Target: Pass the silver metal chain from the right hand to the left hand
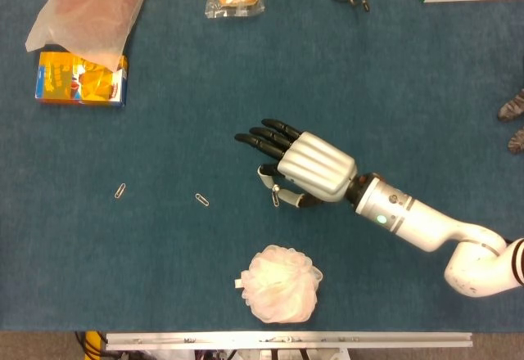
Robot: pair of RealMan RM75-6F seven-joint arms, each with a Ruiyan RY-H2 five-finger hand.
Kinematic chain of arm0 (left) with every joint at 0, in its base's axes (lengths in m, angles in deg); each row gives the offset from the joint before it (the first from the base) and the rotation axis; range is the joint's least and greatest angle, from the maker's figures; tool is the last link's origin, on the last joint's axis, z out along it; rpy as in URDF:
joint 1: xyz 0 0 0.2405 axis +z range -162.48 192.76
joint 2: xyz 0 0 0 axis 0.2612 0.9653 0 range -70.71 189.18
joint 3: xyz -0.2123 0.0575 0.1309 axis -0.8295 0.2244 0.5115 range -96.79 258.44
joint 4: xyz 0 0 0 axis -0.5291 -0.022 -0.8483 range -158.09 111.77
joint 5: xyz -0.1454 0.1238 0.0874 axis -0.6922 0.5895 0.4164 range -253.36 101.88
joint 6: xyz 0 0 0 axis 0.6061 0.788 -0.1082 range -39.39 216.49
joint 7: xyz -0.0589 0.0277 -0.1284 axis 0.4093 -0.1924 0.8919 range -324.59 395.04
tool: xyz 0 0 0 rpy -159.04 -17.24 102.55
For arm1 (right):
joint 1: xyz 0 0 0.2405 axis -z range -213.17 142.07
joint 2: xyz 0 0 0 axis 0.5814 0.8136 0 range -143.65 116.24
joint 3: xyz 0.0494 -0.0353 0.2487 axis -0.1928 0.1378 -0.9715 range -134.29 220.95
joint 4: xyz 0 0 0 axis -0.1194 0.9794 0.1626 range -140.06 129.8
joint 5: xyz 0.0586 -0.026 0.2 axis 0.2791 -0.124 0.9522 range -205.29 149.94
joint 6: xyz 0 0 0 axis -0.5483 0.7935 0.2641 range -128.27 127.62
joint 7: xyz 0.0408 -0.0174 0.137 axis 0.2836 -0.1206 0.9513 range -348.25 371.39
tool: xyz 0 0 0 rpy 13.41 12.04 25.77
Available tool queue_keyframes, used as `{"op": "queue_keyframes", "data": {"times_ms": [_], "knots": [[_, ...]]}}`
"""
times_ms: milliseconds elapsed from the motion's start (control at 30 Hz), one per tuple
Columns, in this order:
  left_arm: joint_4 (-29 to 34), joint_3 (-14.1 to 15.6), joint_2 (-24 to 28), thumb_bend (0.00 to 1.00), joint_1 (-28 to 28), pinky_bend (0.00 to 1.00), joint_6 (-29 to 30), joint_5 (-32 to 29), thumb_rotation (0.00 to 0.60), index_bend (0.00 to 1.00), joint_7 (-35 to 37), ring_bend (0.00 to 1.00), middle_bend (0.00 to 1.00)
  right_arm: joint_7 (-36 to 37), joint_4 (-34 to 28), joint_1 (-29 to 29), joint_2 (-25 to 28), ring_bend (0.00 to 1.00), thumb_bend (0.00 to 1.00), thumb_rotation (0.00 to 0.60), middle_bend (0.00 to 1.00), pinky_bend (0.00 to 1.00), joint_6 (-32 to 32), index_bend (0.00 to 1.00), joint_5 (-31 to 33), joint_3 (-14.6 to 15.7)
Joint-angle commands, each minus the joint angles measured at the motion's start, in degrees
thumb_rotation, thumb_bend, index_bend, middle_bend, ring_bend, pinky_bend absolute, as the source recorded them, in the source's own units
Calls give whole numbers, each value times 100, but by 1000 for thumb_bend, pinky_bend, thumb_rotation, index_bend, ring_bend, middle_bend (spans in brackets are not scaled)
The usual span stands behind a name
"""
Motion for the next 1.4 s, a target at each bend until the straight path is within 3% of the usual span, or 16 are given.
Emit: {"op": "queue_keyframes", "data": {"times_ms": [33, 367, 1000, 1400], "knots": [[-12, -1, 2, 154, 14, 575, 13, -1, 600, 385, 23, 386, 431, 22, 45, -22, -38, 0, 338, 600, 19, 35, -5, 611, 18, 17], [-49, 6, -1, 154, 52, 575, 36, 19, 600, 385, 91, 386, 431, 40, 131, -87, -97, 0, 338, 600, 19, 35, 30, 611, 92, 5], [-84, -41, 94, 153, -6, 575, -14, 80, 600, 384, 138, 386, 431, -277, 141, -754, -58, 0, 338, 600, 21, 35, -249, 612, 529, -798], [-139, -100, 195, 153, -127, 575, -143, 94, 600, 385, 241, 386, 431, -273, 570, -1281, -331, 0, 338, 600, 23, 35, -581, 614, 886, -1184]]}}
